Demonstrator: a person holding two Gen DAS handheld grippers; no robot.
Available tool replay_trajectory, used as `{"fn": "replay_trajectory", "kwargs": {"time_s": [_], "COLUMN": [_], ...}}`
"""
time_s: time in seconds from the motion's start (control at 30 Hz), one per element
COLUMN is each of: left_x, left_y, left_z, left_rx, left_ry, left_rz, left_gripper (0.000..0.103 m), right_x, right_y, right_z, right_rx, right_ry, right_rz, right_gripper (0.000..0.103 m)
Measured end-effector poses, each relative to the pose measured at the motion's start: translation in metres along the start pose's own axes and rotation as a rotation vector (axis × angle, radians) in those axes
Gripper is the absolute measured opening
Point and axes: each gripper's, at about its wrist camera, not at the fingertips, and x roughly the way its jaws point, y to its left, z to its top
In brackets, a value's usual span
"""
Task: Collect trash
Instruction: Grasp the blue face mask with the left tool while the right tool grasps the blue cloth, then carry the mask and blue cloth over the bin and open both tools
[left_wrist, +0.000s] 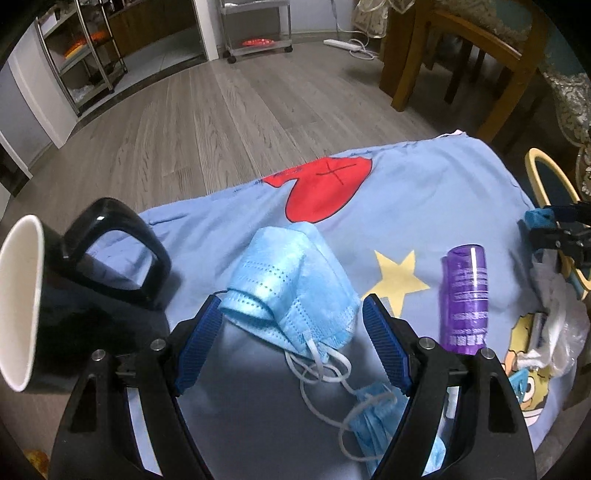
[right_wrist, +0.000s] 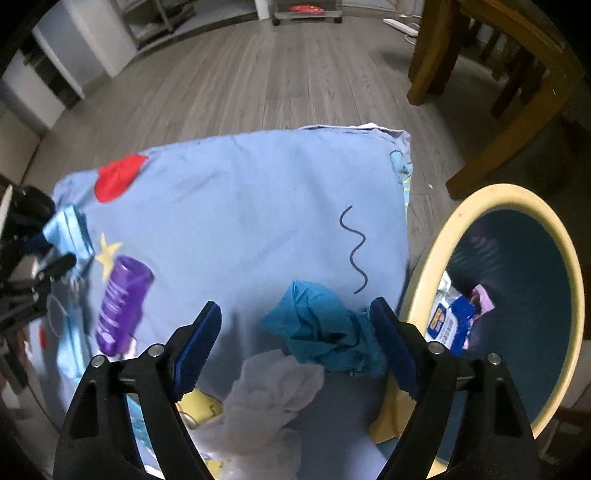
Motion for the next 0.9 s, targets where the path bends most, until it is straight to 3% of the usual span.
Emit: {"fn": "replay_trajectory", "kwargs": {"time_s": [0.03,0.07,0.2,0.27,0.3,0.37,0.6,0.9], "left_x": [0.002,0.006,0.011,0.008,0.007,0.002,-0.031,-0.101], "left_y": [0.000,-0.001,-0.006,-0.009,-0.011,-0.012,-0.024,-0.045], "left_z": [0.001,0.001,0.001,0.001,0.002,0.003,0.008,0.018], "left_rx": [0.001,0.005,0.036,0.056,0.061,0.068,0.109,0.120], "left_ry": [0.004,0.011,0.016,0.008,0.005,0.001,-0.069,-0.209], "left_rz": [0.001,0.002,0.036,0.047,0.046,0.033,0.024,-0.024], "left_gripper": [0.077,0.077,0.072,0.057,0.052,0.031,0.027,0.027], "right_x": [0.002,0.003,0.008,0.006,0.004,-0.001,-0.026,-0.077], "right_y": [0.000,-0.001,-0.008,-0.014,-0.015,-0.017,-0.015,-0.020], "right_z": [-0.001,-0.001,-0.003,-0.002,-0.002,0.000,0.001,0.003], "right_rx": [-0.004,-0.007,0.014,0.042,0.050,0.065,0.088,0.150], "right_ry": [0.005,0.011,0.051,0.050,0.045,0.029,-0.035,-0.169], "right_rz": [-0.009,-0.017,-0.014,0.011,0.018,0.035,0.080,0.166], "right_gripper": [0.078,0.067,0.039,0.035,0.034,0.034,0.033,0.033]}}
